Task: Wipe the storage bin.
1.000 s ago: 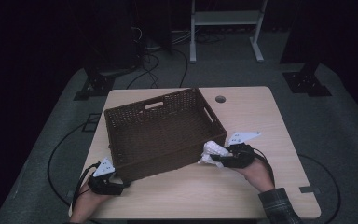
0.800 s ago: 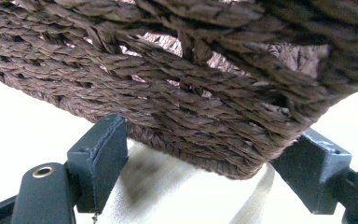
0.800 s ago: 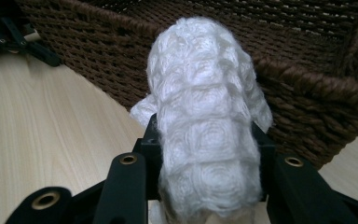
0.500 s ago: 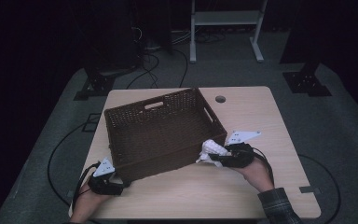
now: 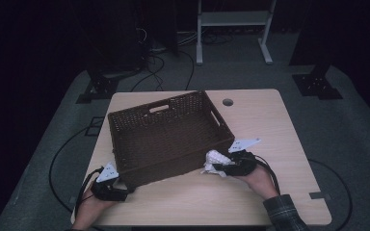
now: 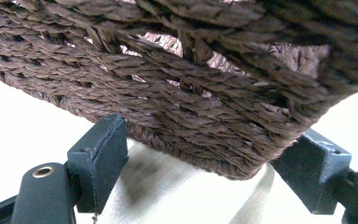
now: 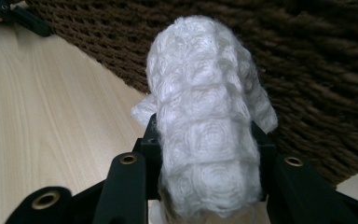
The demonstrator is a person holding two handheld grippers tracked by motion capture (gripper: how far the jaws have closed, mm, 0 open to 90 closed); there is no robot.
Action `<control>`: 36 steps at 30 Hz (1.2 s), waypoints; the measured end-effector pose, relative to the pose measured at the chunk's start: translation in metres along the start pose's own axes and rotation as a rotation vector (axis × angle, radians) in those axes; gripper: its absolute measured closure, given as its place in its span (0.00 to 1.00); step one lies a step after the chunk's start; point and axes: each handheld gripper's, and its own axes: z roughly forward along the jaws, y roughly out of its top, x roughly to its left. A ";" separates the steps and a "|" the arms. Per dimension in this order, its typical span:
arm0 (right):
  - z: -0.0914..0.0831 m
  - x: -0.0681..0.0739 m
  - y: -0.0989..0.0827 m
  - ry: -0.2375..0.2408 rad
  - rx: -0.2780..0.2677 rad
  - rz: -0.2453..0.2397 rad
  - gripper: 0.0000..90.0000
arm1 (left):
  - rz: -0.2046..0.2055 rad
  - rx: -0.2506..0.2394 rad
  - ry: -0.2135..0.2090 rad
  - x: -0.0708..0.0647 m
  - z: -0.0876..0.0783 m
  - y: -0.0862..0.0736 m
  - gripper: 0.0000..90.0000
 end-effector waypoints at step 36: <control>-0.007 0.009 0.010 0.013 -0.055 -0.012 0.68 | 0.001 0.000 -0.002 0.000 0.000 0.000 0.23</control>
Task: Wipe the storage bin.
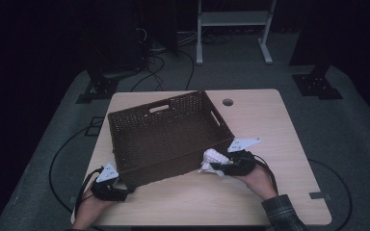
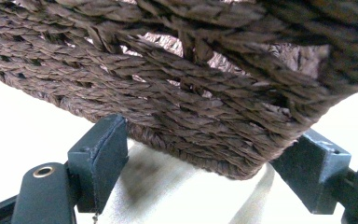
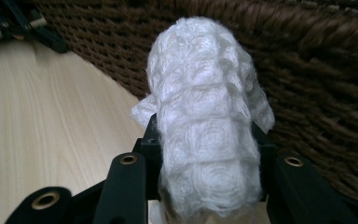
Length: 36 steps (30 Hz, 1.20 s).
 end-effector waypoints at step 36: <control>0.015 0.005 0.001 0.041 0.032 -0.011 0.68 | 0.000 0.000 0.000 0.000 0.000 0.000 0.23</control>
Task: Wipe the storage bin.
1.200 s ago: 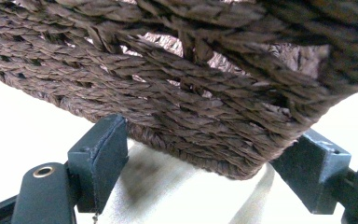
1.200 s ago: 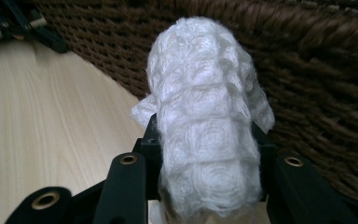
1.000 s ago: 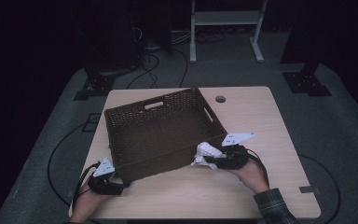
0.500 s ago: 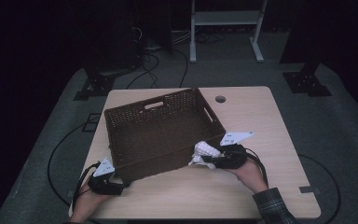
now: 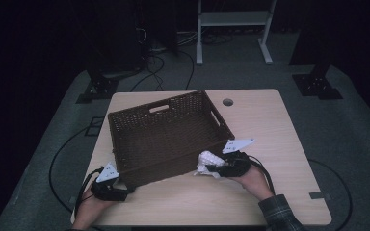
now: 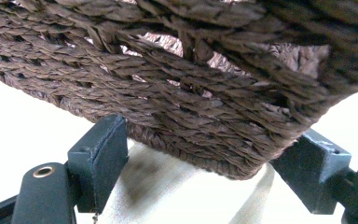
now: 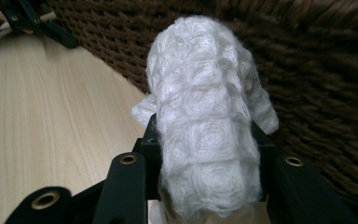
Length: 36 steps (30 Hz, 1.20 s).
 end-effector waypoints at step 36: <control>0.012 0.006 -0.002 0.017 0.031 -0.021 0.68 | 0.000 0.000 0.000 0.000 0.000 0.000 0.23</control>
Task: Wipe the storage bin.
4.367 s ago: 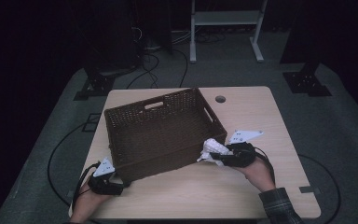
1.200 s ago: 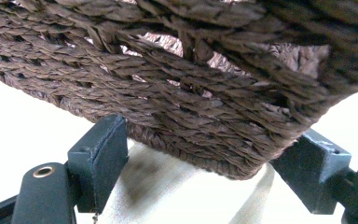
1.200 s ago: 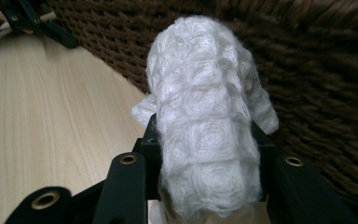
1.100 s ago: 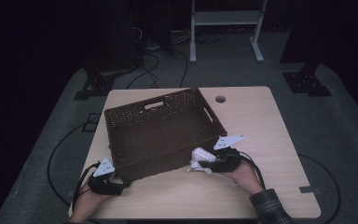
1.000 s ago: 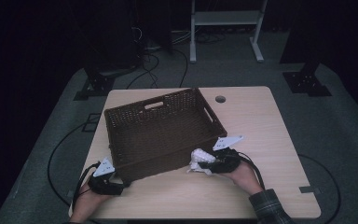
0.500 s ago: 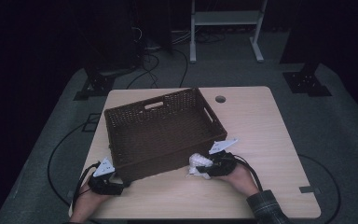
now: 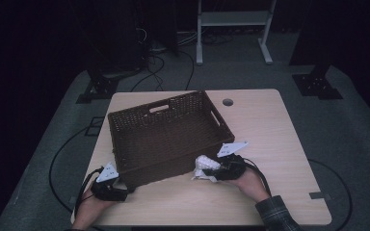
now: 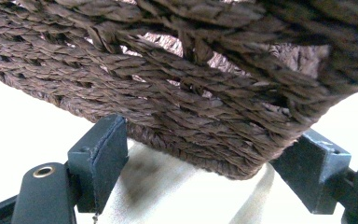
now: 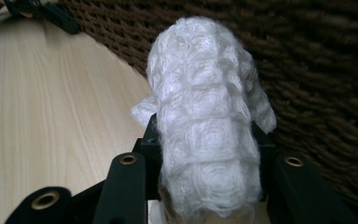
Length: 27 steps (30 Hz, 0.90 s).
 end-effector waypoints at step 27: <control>-0.019 0.013 0.024 0.008 -0.101 -0.048 0.68 | 0.000 0.000 0.000 0.000 0.000 0.000 0.23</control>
